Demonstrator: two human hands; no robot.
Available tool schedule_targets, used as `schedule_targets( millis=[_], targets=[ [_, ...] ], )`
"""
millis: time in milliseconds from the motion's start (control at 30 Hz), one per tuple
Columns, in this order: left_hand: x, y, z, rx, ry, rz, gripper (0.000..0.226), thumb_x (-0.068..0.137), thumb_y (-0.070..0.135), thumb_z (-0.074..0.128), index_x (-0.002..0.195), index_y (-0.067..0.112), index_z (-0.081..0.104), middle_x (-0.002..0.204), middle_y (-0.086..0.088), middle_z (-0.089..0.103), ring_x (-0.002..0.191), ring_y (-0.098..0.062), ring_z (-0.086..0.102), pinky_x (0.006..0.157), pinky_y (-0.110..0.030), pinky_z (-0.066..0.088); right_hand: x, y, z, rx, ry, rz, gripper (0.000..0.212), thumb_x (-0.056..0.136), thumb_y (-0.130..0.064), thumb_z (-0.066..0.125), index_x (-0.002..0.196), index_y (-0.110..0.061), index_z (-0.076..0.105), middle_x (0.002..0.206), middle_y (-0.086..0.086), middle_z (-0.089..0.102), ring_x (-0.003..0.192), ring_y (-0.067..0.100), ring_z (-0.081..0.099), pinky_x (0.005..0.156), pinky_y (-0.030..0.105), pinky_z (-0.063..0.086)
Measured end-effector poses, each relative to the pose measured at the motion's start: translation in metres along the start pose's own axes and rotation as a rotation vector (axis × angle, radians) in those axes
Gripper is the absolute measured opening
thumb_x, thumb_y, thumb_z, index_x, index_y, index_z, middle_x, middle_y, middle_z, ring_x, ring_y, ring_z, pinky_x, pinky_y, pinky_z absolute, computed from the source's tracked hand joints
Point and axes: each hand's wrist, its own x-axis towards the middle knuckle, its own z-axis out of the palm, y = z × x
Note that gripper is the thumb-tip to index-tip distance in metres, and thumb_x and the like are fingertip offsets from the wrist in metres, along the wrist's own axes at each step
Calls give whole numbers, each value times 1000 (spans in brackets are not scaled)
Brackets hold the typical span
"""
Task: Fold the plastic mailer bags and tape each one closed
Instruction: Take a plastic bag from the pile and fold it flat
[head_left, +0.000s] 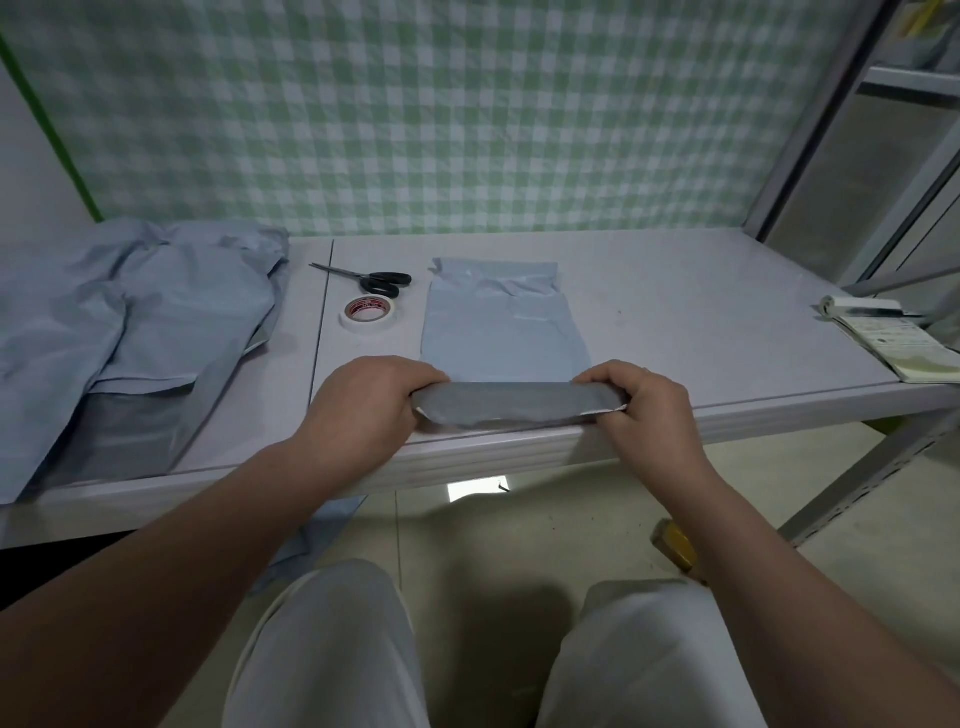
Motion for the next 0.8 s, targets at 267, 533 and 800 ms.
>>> schedule_targets(
  millis=[267, 533, 800],
  targets=[
    [6, 0, 2, -50, 111, -192, 43, 94, 32, 52, 55, 18, 42, 51, 4, 44, 52, -7, 41, 48, -16, 26, 5, -7, -1, 130, 8, 69, 19, 90, -26, 61, 84, -9, 66, 78, 18, 64, 67, 30, 54, 59, 33, 45],
    [46, 3, 13, -131, 161, -442, 42, 93, 23, 48, 56, 13, 33, 54, -2, 35, 53, -14, 35, 54, -34, 19, 38, -19, 12, -67, 90, 150, 34, 94, -25, 47, 67, -5, 41, 60, 3, 41, 57, 17, 35, 48, 22, 25],
    [53, 2, 26, 42, 183, -477, 39, 98, 27, 37, 60, 19, 34, 60, 4, 36, 63, -24, 41, 49, -30, 21, 49, -23, 26, -398, 68, 229, 34, 97, -29, 36, 68, -14, 42, 63, -2, 43, 67, 26, 44, 51, 29, 24]
  ],
)
